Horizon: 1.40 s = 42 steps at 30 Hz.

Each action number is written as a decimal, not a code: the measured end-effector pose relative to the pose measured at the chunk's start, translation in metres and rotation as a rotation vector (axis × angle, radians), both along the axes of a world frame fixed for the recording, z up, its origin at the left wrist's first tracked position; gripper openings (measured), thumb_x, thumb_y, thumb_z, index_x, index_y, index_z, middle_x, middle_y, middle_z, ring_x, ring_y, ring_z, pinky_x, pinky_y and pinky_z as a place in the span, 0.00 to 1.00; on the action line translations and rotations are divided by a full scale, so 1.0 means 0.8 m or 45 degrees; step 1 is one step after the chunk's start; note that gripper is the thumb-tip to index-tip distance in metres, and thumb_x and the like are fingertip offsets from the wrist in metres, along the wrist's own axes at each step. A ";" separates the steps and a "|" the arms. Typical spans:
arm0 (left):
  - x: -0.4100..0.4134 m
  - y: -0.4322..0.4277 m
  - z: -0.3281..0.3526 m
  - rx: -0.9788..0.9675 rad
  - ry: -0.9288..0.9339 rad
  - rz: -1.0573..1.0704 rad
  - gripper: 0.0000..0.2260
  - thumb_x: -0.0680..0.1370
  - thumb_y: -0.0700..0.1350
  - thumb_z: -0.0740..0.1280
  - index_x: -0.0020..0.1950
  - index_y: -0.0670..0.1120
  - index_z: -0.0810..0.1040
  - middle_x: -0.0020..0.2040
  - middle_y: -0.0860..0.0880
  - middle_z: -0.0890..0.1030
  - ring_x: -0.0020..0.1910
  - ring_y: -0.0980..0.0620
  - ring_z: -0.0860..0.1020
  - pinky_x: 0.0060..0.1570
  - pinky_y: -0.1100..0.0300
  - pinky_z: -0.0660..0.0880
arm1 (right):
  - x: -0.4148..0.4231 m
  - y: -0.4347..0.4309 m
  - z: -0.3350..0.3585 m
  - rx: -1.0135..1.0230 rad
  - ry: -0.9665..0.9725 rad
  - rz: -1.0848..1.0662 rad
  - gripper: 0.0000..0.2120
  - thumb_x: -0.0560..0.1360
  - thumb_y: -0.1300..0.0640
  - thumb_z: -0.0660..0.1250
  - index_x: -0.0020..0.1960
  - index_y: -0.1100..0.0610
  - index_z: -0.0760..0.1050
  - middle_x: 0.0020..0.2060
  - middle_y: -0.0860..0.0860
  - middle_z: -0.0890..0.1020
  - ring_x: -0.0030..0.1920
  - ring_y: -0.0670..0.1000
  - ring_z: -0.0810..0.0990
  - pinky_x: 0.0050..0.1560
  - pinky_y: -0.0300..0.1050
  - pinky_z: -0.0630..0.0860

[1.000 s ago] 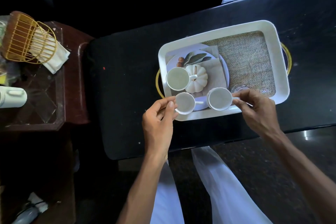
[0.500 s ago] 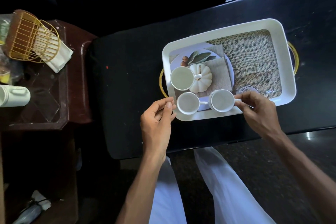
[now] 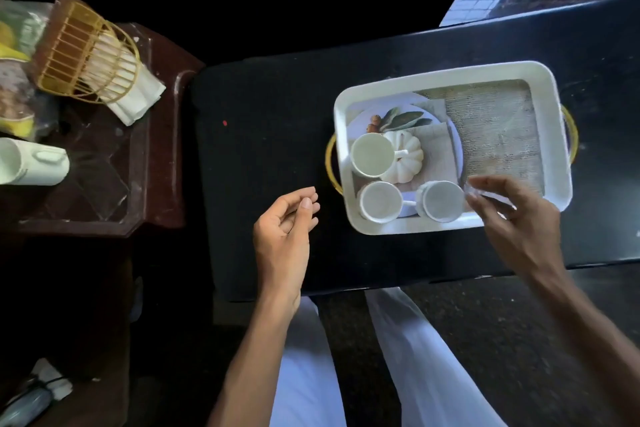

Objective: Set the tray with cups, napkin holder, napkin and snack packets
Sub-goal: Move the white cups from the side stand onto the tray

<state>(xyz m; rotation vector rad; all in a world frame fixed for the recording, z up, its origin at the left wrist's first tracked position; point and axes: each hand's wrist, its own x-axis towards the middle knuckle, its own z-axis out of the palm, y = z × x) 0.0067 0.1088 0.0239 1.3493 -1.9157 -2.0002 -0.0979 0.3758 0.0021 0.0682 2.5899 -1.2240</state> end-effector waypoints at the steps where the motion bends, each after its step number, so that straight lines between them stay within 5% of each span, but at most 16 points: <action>1: 0.005 -0.011 0.002 -0.009 0.004 0.016 0.08 0.82 0.41 0.67 0.53 0.51 0.85 0.52 0.56 0.87 0.54 0.57 0.85 0.52 0.63 0.82 | 0.001 -0.014 0.009 -0.018 0.002 -0.008 0.09 0.76 0.59 0.72 0.55 0.55 0.81 0.46 0.45 0.84 0.48 0.37 0.82 0.47 0.21 0.73; 5: 0.026 -0.065 0.010 -0.082 -0.006 0.109 0.09 0.82 0.40 0.66 0.52 0.51 0.84 0.49 0.54 0.87 0.52 0.57 0.85 0.52 0.59 0.82 | 0.010 -0.090 0.038 -0.144 -0.014 0.044 0.05 0.76 0.59 0.71 0.52 0.56 0.82 0.43 0.43 0.86 0.44 0.30 0.81 0.44 0.22 0.73; 9: 0.054 -0.134 0.016 -0.168 -0.055 0.171 0.09 0.82 0.39 0.66 0.54 0.50 0.84 0.52 0.51 0.87 0.52 0.58 0.85 0.56 0.53 0.82 | 0.029 -0.193 0.052 -0.244 -0.071 0.122 0.05 0.76 0.55 0.71 0.50 0.54 0.83 0.44 0.48 0.86 0.41 0.39 0.82 0.43 0.29 0.76; 19: 0.118 -0.347 0.015 -0.410 -0.044 0.451 0.08 0.82 0.41 0.66 0.59 0.46 0.84 0.48 0.54 0.86 0.51 0.57 0.85 0.56 0.51 0.83 | 0.082 -0.469 0.030 -0.418 -0.117 0.402 0.03 0.76 0.54 0.73 0.50 0.51 0.83 0.42 0.43 0.86 0.42 0.40 0.84 0.44 0.30 0.75; 25: 0.132 -0.443 0.003 -0.459 -0.011 0.587 0.12 0.83 0.39 0.64 0.65 0.43 0.80 0.58 0.45 0.84 0.57 0.52 0.84 0.60 0.48 0.81 | 0.087 -0.598 0.007 -0.398 -0.147 0.495 0.08 0.77 0.56 0.72 0.54 0.57 0.82 0.45 0.50 0.86 0.45 0.45 0.85 0.47 0.34 0.79; 31: 0.111 -0.492 -0.015 -0.338 0.011 0.669 0.13 0.83 0.39 0.63 0.66 0.43 0.79 0.62 0.44 0.83 0.61 0.50 0.82 0.64 0.48 0.79 | 0.084 -0.677 -0.004 -0.333 -0.115 0.543 0.10 0.76 0.57 0.72 0.57 0.57 0.81 0.47 0.46 0.85 0.44 0.37 0.82 0.43 0.21 0.72; 35: 0.098 -0.500 -0.024 -0.270 0.003 0.617 0.13 0.84 0.40 0.63 0.68 0.44 0.79 0.61 0.47 0.82 0.62 0.50 0.80 0.66 0.47 0.78 | 0.085 -0.702 -0.016 -0.335 -0.135 0.590 0.11 0.76 0.59 0.72 0.58 0.57 0.81 0.49 0.47 0.85 0.45 0.38 0.83 0.42 0.23 0.74; 42: 0.097 -0.497 -0.029 -0.213 0.073 0.633 0.13 0.83 0.41 0.63 0.67 0.43 0.79 0.56 0.51 0.81 0.52 0.60 0.81 0.54 0.59 0.81 | 0.093 -0.718 -0.026 -0.374 -0.083 0.596 0.08 0.77 0.57 0.72 0.55 0.58 0.82 0.44 0.44 0.84 0.41 0.27 0.78 0.44 0.22 0.73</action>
